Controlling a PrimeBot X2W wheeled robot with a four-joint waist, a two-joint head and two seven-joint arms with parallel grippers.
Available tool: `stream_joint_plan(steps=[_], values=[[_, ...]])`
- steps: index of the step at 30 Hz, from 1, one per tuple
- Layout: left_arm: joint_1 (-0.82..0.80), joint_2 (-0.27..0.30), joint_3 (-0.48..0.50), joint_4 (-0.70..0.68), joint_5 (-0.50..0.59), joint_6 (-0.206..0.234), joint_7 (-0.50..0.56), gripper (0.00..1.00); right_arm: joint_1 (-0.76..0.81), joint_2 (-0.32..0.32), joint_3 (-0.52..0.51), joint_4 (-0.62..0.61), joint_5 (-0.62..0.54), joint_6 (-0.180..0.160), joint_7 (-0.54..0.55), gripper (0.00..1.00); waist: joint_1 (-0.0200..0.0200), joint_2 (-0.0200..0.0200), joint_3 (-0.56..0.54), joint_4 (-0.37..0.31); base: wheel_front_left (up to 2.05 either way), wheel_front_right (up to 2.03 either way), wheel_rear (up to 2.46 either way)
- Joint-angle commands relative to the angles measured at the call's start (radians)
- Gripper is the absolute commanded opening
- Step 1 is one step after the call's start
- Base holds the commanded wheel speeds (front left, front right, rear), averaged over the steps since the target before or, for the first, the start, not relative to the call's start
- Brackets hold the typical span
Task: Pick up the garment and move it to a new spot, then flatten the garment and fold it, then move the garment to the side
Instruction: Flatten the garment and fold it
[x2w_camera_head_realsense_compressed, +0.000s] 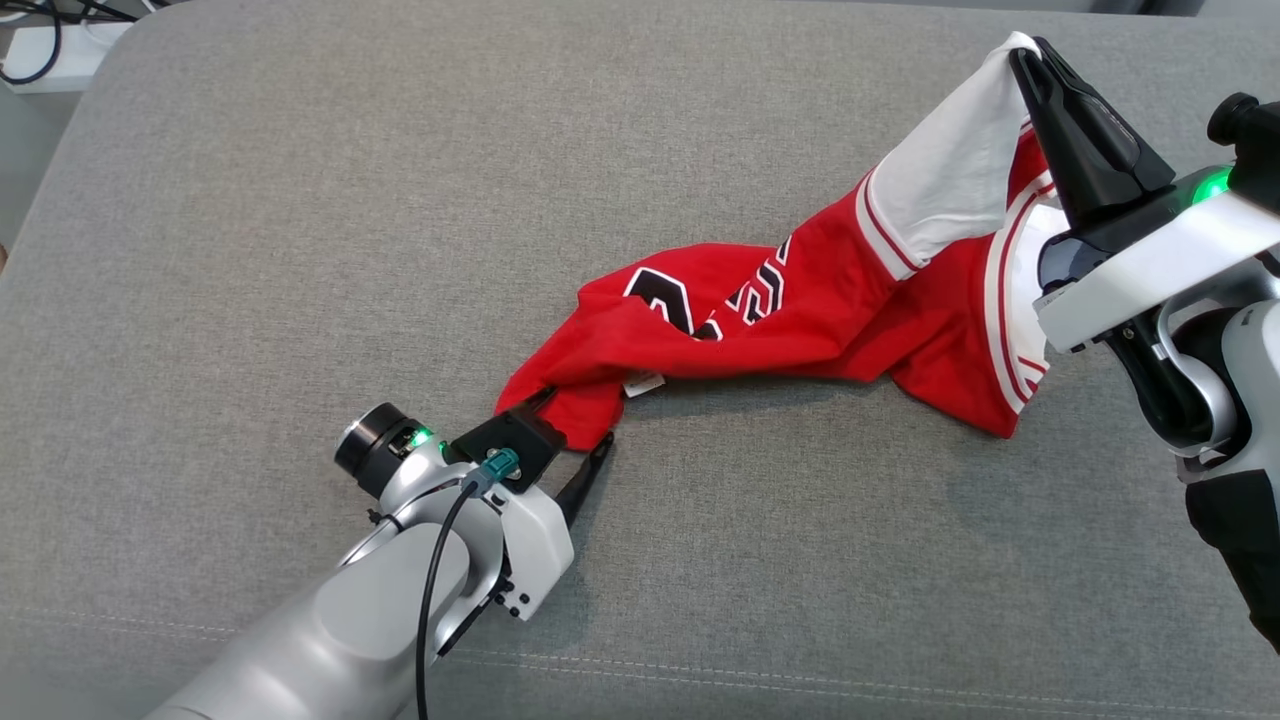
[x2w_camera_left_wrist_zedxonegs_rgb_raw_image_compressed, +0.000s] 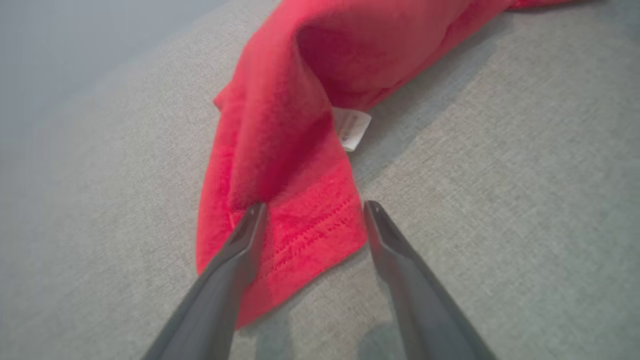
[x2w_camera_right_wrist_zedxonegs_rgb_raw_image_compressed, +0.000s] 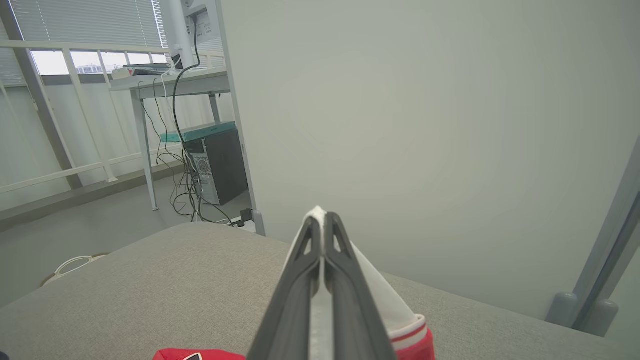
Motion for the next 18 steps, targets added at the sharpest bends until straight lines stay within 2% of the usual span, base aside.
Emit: stream_joint_plan(steps=[1, 2, 6, 9, 14, 18], values=[[-0.02, 0.007, 0.03, 0.006, -0.002, -0.017, -0.01, 0.39, 0.017, 0.005, 0.007, -0.03, -0.005, 0.001, 0.005, 0.0, 0.0, 0.0, 0.002, -0.004, 0.0, 0.0, 0.0], [-0.025, 0.001, 0.037, 0.011, -0.008, -0.028, -0.01, 0.0, 0.017, 0.004, 0.006, -0.03, -0.005, 0.001, 0.005, 0.0, 0.0, 0.0, 0.003, -0.005, 0.0, 0.0, 0.0], [-0.046, -0.002, 0.093, -0.012, -0.012, -0.057, -0.01, 0.0, 0.019, 0.0, 0.001, -0.027, -0.005, 0.001, 0.001, 0.0, 0.0, 0.0, 0.007, -0.004, 0.0, 0.0, 0.0], [-0.056, 0.024, 0.138, -0.04, 0.004, -0.065, -0.01, 0.0, 0.023, -0.001, -0.005, -0.024, -0.004, 0.001, -0.001, 0.0, 0.0, 0.0, 0.006, 0.0, 0.0, 0.0, 0.0], [-0.077, 0.101, 0.261, -0.14, -0.021, -0.116, -0.01, 0.0, 0.028, 0.001, -0.014, -0.021, -0.001, 0.001, -0.005, 0.0, 0.0, 0.0, 0.006, 0.014, 0.0, 0.0, 0.0], [-0.13, 0.181, 0.319, -0.211, -0.037, -0.166, -0.01, 0.0, 0.029, 0.002, -0.017, -0.021, 0.001, 0.001, -0.004, 0.0, 0.0, 0.0, 0.008, 0.021, 0.0, 0.0, 0.0]])
